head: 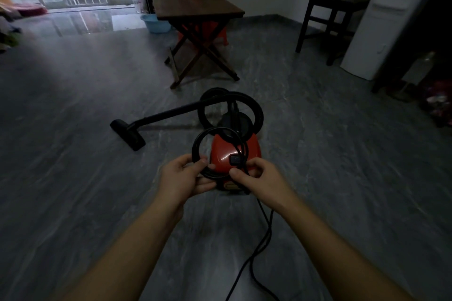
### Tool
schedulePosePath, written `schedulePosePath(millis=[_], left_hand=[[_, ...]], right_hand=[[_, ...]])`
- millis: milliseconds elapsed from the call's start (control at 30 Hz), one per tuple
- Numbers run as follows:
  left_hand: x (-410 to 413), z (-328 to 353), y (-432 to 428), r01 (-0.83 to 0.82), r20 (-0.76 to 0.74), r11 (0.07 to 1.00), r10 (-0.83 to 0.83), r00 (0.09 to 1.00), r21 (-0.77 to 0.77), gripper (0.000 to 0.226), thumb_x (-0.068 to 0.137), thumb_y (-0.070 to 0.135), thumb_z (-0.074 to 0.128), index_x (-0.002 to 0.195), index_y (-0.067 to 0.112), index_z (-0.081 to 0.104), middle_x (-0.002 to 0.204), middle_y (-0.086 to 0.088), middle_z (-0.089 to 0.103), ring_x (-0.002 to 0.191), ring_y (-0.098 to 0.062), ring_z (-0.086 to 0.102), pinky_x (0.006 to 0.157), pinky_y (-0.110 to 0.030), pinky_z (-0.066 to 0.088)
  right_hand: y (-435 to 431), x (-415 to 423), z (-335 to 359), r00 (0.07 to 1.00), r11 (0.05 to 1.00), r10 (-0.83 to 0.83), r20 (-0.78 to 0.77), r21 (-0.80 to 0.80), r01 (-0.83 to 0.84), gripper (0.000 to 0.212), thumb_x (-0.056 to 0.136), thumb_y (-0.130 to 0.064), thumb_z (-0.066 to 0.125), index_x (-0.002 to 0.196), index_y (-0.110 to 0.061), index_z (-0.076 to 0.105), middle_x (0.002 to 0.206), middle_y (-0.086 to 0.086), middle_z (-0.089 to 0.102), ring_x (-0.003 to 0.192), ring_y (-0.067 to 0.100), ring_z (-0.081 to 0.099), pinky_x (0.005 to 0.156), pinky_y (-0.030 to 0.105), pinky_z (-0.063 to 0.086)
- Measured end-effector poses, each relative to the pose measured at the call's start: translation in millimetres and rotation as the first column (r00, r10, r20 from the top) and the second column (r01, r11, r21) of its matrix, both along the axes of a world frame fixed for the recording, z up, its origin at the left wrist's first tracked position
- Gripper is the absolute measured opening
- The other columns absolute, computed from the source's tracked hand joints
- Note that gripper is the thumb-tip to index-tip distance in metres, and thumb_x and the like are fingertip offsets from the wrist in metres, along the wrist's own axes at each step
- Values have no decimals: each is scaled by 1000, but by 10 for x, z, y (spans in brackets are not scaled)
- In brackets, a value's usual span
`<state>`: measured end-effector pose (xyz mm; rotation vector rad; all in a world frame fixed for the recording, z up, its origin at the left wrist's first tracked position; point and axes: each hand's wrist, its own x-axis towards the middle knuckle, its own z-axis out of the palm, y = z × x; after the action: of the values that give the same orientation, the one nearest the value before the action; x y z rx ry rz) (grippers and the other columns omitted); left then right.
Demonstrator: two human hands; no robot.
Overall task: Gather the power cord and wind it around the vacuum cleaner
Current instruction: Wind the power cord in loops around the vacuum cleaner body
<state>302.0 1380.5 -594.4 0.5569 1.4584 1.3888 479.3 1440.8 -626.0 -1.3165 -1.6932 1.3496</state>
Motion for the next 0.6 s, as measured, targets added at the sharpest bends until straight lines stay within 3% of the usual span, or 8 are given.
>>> schedulePosePath(millis=[133,233,333,433,500,600], left_hand=[[4,-2,3,3,42,1000,-4,999,16,11,95,8,59,104,5,65,87,-12,76,79,-30,76,66,-34,63],[11,-17,8,5,28,1000,-5,1000,18,11,95,9,60,104,6,65,85,-11,77,79,-30,76,66,-34,63],[-4,-32,14,0,-36,1000,1,999,9,8,94,9,61,101,8,66,85,-11,77,77,-27,76,63,-33,61],[-16,-38,8,28,-146,999,-30,989,-15,5,92,8,63,96,8,66,87,-14,75,74,-25,75,59,-32,60],[-10,-30,4,72,-213,996,-82,974,-57,9,92,7,64,100,4,66,91,-18,73,75,-28,74,57,-32,61],[4,-20,-4,119,-257,986,-145,956,-114,13,92,6,63,102,-2,64,96,-24,72,69,-28,70,56,-31,58]], right_hand=[[-9,-41,-17,999,996,33,-7,-79,-33,54,63,-71,72,94,-26,69,89,-5,74,80,9,73,78,36,61],[-23,-54,-20,1000,997,17,-26,-70,-18,44,69,-60,77,91,-23,70,90,-4,74,82,11,74,77,41,62],[-20,-47,29,995,999,-9,-104,-46,5,23,74,-34,84,88,-22,70,87,-1,75,80,10,73,70,31,60],[-17,-49,100,981,999,-23,-194,-40,15,24,78,-9,81,98,-10,69,84,0,72,70,1,70,59,13,52],[0,-45,110,980,999,-42,-195,-12,40,30,77,-6,80,104,-8,68,88,2,72,74,3,70,60,12,51],[32,-19,97,980,997,-63,-187,29,70,28,77,-6,79,100,-20,70,90,-3,71,81,5,68,66,14,52]])
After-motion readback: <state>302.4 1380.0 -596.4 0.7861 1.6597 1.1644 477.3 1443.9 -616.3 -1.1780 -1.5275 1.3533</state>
